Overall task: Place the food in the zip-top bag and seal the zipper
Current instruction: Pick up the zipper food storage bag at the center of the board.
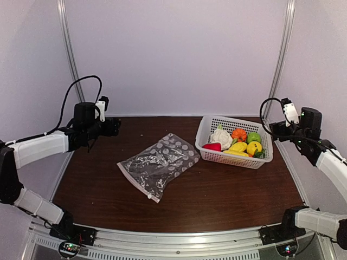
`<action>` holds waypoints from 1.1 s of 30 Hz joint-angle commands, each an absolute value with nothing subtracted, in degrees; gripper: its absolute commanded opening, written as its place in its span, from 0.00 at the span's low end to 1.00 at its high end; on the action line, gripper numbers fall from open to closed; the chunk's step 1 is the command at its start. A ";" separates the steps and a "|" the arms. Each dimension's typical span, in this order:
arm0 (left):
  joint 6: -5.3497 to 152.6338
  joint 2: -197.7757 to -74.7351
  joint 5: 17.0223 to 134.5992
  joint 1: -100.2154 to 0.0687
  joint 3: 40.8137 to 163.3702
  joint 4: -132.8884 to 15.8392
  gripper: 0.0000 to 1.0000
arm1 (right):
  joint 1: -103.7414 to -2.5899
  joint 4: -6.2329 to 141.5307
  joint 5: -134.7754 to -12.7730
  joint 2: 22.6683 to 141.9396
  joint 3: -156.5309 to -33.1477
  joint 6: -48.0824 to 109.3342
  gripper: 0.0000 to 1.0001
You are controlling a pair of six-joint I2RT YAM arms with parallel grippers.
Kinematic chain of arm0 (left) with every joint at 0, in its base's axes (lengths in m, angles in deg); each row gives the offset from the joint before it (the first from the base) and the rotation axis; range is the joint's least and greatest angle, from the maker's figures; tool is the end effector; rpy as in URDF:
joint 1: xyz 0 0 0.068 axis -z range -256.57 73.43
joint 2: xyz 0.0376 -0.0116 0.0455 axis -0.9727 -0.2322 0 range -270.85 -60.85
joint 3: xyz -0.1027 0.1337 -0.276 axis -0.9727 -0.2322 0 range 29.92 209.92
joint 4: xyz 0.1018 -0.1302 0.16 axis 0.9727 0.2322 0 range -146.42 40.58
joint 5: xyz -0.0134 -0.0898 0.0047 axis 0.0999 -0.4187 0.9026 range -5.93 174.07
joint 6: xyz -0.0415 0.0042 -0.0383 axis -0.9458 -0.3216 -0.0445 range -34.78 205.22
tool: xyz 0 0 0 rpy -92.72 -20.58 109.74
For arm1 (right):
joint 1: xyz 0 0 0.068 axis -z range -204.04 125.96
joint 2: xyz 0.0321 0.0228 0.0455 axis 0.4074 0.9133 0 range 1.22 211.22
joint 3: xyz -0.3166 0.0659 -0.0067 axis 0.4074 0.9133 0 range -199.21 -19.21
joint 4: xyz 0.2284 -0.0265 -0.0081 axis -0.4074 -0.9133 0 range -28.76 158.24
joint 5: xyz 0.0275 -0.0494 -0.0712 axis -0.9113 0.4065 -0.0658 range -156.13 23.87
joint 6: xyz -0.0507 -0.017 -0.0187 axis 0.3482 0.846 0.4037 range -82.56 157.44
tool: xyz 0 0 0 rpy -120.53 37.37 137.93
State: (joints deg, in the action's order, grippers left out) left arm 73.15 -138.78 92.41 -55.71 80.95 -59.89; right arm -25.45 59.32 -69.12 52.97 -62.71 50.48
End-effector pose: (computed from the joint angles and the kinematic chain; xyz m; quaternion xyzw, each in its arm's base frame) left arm 0.2573 -0.0920 0.3355 0.0242 0.8344 -0.0969 0.5421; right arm 0.1504 0.0059 0.3573 -0.1165 0.7961 -0.0393 0.5925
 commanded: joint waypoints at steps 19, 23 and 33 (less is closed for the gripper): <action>75.35 -153.09 75.50 -30.54 88.69 -41.19 0.86 | -43.39 39.41 -76.90 70.11 -70.02 82.20 0.73; 72.67 -153.51 80.27 -30.43 89.47 -36.49 0.86 | -46.59 36.70 -77.54 73.58 -71.86 84.63 0.70; 67.88 -148.12 92.82 -30.59 84.68 -37.39 0.89 | -48.03 35.29 -73.30 81.38 -76.80 82.32 0.54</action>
